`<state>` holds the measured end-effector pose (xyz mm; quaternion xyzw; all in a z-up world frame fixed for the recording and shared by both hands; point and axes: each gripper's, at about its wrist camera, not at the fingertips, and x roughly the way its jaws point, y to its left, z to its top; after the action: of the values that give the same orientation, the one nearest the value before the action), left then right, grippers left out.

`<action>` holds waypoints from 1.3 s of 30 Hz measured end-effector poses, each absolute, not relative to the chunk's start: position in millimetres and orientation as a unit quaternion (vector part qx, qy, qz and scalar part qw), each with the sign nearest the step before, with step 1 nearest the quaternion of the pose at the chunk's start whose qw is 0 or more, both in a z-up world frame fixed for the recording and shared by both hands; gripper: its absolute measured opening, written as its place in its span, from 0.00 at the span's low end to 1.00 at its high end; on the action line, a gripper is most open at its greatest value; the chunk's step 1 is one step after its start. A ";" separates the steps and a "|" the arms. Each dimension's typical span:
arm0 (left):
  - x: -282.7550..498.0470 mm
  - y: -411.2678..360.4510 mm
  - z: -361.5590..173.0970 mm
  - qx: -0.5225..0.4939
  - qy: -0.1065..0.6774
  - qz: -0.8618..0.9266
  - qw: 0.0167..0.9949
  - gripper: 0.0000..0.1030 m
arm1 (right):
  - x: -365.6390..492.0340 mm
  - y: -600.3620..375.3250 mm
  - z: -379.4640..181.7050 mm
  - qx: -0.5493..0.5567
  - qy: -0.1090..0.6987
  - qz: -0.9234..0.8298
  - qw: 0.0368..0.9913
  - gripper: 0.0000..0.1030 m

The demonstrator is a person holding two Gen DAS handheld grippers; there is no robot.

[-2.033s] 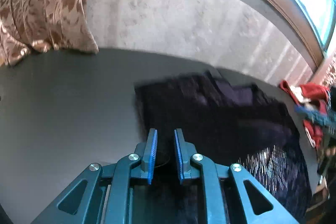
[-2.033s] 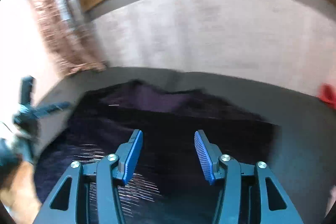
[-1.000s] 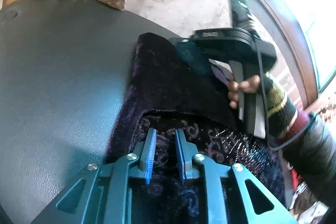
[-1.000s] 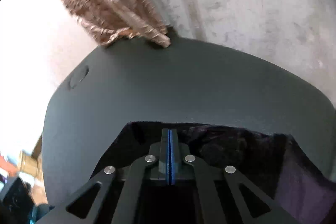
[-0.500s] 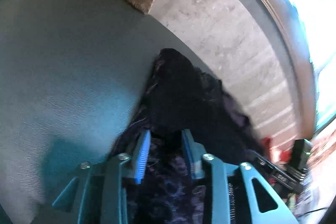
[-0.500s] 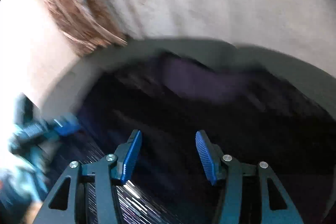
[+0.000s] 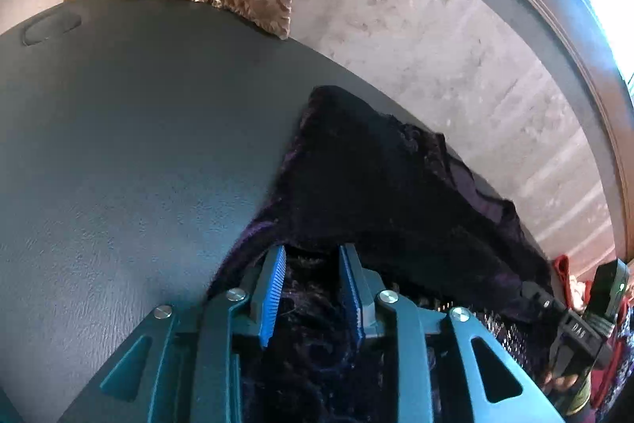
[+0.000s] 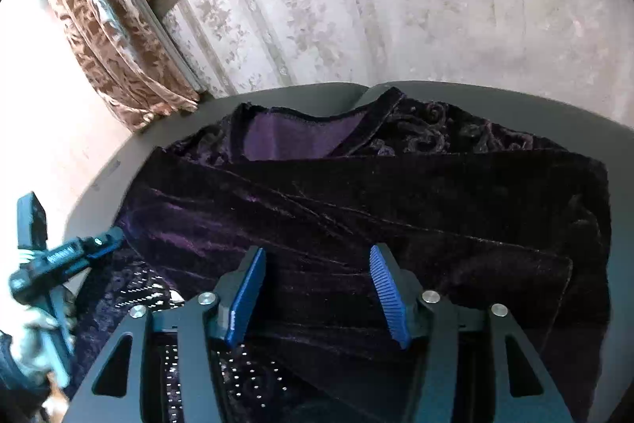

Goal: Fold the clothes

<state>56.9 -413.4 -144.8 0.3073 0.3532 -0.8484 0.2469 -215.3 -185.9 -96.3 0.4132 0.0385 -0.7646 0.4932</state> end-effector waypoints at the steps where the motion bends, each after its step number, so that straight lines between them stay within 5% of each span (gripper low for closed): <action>1: 62.0 -411.7 -144.7 0.309 0.355 -0.849 0.241 0.27 | -216.8 -187.6 -96.5 0.414 0.038 -0.761 0.498 0.61; 8: 68.7 -411.7 -87.2 0.291 0.323 -0.871 0.230 0.33 | -223.3 -182.5 -90.7 0.428 0.014 -0.737 0.523 0.69; 15: -54.9 -379.3 -73.5 0.323 0.293 -0.897 0.071 0.36 | -232.6 -186.9 -58.9 0.395 -0.021 -0.759 0.517 1.00; 23: -190.6 -349.2 -82.2 0.377 0.274 -0.881 -0.086 0.49 | -227.3 -195.0 -92.2 0.411 0.090 -0.787 0.451 1.00; 39: -305.5 -330.5 -127.2 0.443 0.287 -0.827 -0.195 0.47 | -231.8 -184.7 -97.4 0.397 0.046 -0.789 0.466 1.00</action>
<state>-305.5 -330.5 -127.2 0.4432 0.2866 -0.8267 -0.1952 -231.8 -184.7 -97.4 0.3972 0.0464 -0.7892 0.4660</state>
